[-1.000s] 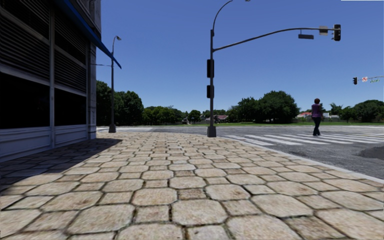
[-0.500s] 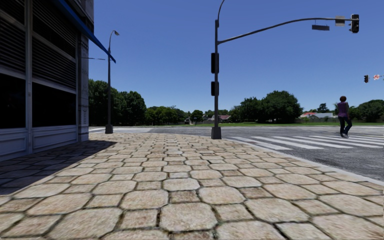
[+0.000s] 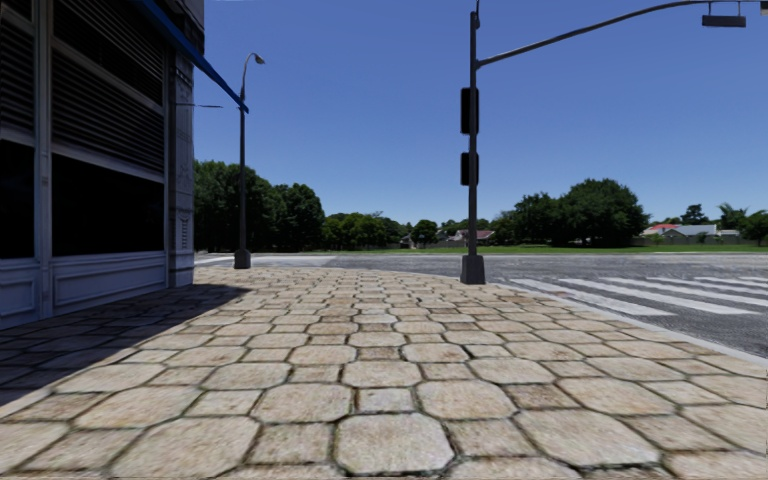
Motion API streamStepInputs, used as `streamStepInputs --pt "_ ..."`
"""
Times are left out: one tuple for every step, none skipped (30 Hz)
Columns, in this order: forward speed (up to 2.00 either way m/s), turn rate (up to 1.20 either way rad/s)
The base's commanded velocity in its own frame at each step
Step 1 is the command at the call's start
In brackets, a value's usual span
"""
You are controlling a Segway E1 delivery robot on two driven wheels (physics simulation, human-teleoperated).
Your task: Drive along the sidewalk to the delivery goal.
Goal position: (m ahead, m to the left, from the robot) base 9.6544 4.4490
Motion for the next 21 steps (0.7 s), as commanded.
streamStepInputs --pt "1.71 0.31" --pt "1.71 0.31" --pt "1.71 0.31" --pt "1.71 0.31" --pt "1.71 0.31" --pt "1.71 0.31" --pt "1.71 0.31" --pt "1.71 0.31" --pt "1.71 0.31" --pt "1.71 0.31" --pt "1.71 0.31" --pt "1.71 0.31" --pt "1.71 0.31" --pt "1.71 0.31" --pt "1.71 0.31" --pt "1.71 0.31" --pt "1.71 0.31" --pt "1.71 0.31" --pt "1.71 0.31" --pt "1.71 0.28" --pt "1.71 0.21"
